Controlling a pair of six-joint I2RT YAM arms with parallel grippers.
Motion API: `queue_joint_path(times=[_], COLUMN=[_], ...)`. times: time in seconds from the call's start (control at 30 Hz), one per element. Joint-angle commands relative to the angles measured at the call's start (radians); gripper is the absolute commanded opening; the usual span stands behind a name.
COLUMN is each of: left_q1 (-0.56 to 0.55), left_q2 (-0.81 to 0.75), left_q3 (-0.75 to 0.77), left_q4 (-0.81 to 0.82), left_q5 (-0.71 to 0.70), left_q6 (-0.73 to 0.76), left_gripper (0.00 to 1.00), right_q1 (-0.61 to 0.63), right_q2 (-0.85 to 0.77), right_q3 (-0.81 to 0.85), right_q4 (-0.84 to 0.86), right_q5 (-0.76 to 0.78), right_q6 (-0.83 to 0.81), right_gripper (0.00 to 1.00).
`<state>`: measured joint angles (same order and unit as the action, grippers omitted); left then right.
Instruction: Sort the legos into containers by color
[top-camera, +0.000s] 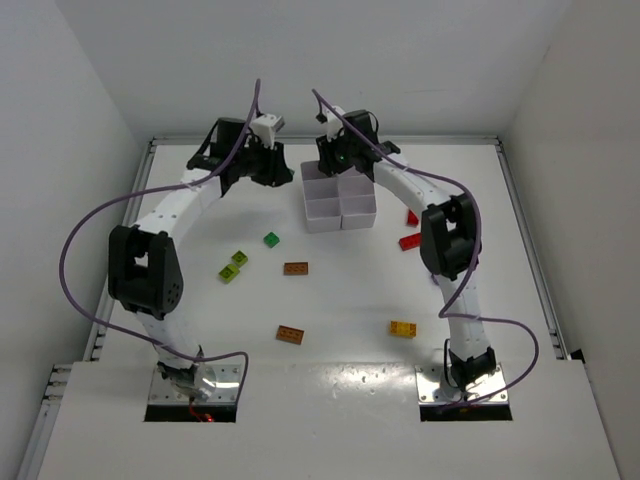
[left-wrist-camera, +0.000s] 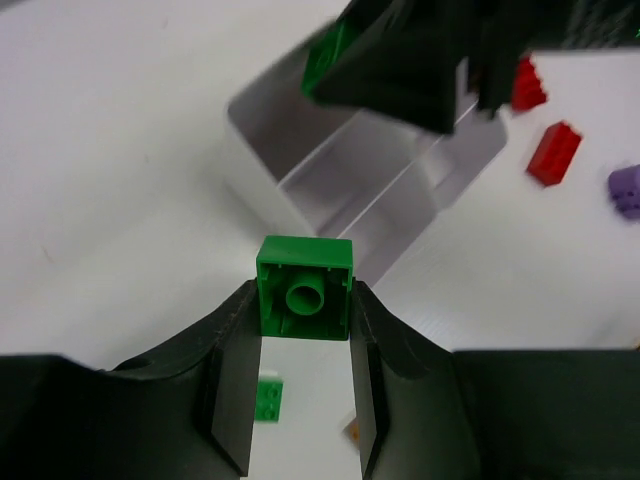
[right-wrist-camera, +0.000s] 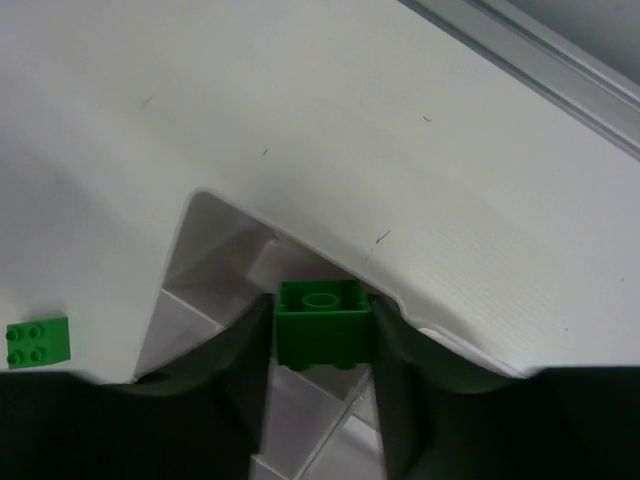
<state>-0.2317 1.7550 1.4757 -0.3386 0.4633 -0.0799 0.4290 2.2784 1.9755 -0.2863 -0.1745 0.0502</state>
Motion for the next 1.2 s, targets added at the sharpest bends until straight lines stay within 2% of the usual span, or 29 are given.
queue_joint_path(times=[0.0, 0.07, 0.23, 0.7, 0.83, 0.97, 1.17], left_q1=[-0.037, -0.037, -0.069, -0.141, -0.15, -0.159, -0.159], left_q2=[0.044, 0.07, 0.164, 0.326, 0.351, 0.389, 0.409], left_q3=[0.093, 0.121, 0.198, 0.343, 0.368, 0.402, 0.423], left_q4=[0.062, 0.073, 0.105, 0.156, 0.156, 0.144, 0.135], left_q5=[0.049, 0.049, 0.026, -0.04, -0.086, -0.146, -0.204], left_q6=[-0.046, -0.06, -0.104, -0.15, -0.17, -0.17, -0.17], left_gripper=[0.02, 0.02, 0.0, 0.0, 0.11, 0.36, 0.4], right_q1=[0.002, 0.002, 0.022, -0.016, -0.027, -0.036, -0.036], right_q2=[-0.002, -0.013, -0.094, -0.37, -0.408, -0.428, -0.438], right_q3=[0.045, 0.036, 0.016, -0.263, -0.29, -0.31, -0.319], right_q4=[0.036, 0.036, 0.036, 0.026, 0.016, 0.016, 0.007], right_q5=[0.033, 0.033, 0.044, 0.129, 0.11, 0.09, 0.079], right_q6=[0.025, 0.025, 0.043, 0.02, 0.02, 0.011, 0.011], right_gripper=[0.46, 0.56, 0.66, 0.66, 0.66, 0.66, 0.66])
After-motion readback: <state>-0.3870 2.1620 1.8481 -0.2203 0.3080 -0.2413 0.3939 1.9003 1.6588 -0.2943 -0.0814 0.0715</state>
